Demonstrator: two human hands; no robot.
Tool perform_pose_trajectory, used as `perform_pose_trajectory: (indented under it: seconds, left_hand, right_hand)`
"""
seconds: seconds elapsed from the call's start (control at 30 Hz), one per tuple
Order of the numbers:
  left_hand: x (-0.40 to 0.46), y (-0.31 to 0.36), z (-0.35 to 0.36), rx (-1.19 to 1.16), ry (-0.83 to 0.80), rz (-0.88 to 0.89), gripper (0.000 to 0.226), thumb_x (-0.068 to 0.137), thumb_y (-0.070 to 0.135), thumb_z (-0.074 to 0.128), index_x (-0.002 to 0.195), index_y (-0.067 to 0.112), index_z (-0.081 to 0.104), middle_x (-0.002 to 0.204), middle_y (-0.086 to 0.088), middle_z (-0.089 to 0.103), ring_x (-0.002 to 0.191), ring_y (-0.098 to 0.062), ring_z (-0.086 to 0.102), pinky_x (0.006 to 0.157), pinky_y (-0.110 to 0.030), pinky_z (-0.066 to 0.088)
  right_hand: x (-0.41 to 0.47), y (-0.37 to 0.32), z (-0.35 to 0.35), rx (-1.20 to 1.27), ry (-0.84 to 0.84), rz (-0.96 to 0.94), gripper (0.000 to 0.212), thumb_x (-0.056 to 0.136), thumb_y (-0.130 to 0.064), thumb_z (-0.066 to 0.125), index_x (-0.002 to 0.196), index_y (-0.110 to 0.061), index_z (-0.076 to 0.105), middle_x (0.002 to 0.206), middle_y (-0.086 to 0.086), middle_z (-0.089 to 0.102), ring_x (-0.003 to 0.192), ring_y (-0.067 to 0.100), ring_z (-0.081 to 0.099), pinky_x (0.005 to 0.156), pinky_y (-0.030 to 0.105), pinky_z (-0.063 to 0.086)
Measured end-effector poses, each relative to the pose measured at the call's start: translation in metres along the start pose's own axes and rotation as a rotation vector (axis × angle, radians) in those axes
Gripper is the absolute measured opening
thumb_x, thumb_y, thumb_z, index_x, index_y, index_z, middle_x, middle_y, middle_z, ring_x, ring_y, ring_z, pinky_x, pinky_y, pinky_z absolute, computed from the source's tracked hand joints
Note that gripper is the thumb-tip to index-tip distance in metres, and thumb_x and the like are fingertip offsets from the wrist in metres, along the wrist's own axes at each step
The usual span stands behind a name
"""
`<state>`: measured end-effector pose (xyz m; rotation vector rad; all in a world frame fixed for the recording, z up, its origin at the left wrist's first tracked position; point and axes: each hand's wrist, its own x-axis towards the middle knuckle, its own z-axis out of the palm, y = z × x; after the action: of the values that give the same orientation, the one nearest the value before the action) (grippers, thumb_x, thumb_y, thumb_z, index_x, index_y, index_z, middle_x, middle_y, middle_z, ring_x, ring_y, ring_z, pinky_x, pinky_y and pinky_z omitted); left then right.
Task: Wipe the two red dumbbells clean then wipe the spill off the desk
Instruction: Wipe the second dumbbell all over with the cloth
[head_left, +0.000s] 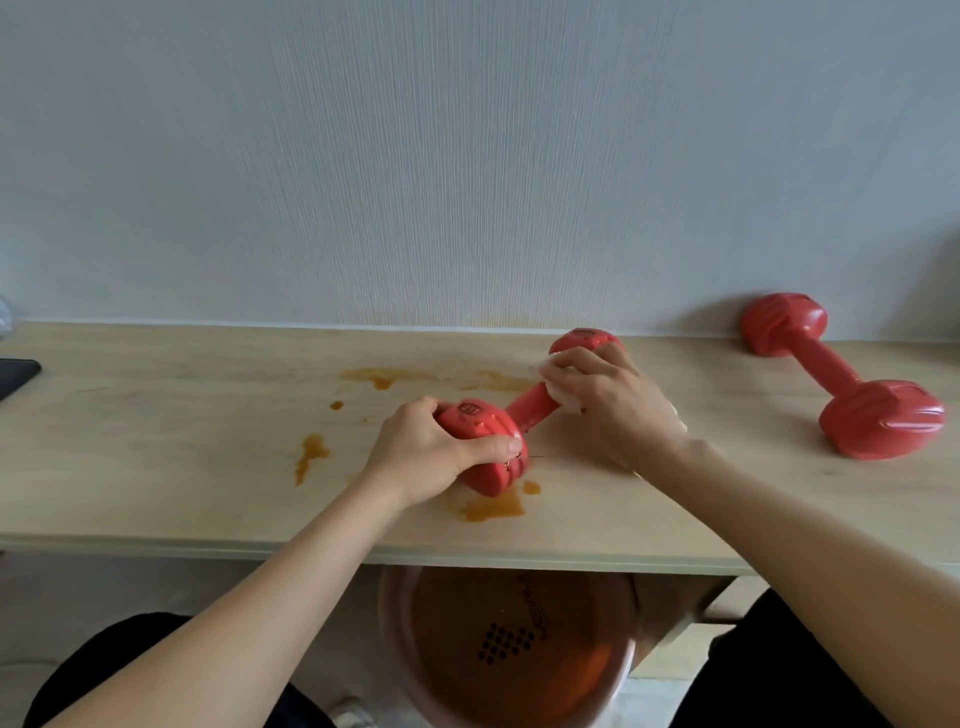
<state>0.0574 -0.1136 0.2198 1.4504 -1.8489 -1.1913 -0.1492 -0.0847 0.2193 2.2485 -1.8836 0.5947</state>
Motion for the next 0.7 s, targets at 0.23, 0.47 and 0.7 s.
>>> perform_pose_trajectory:
  seconds: [0.23,0.47,0.7]
  left_hand:
    - [0.001,0.005,-0.011,-0.03,-0.124,-0.101,0.052,0.069,0.052,0.072,0.107,0.018,0.061,0.109,0.005,0.064,0.1,-0.011,0.058,0.074,-0.021,0.04]
    - [-0.016,0.02,0.007,0.663,0.121,0.367,0.076,0.072,0.057,0.067,0.132,0.024,0.035,0.128,0.008,0.033,0.117,-0.012,0.039,0.085,-0.028,0.046]
    - [-0.01,0.01,0.009,0.662,0.181,0.317,0.098,0.054,0.047,0.084,0.135,0.024,0.035,0.128,0.008,0.037,0.115,-0.013,0.044,0.084,-0.024,0.04]
  right_hand:
    - [0.016,-0.006,0.004,-0.016,-0.047,0.036,0.032,0.097,-0.02,0.042,0.124,-0.023,0.059,0.128,-0.007,0.056,0.113,0.028,0.039,0.087,0.034,0.038]
    - [0.021,-0.001,0.004,0.014,-0.074,0.034,0.031,0.097,-0.022,0.044,0.122,-0.028,0.061,0.126,-0.01,0.058,0.109,0.027,0.041,0.089,0.031,0.036]
    - [0.029,-0.001,0.002,0.008,-0.177,-0.048,0.04,0.09,-0.025,0.049,0.129,-0.021,0.056,0.133,-0.005,0.053,0.124,0.018,0.041,0.102,0.026,0.017]
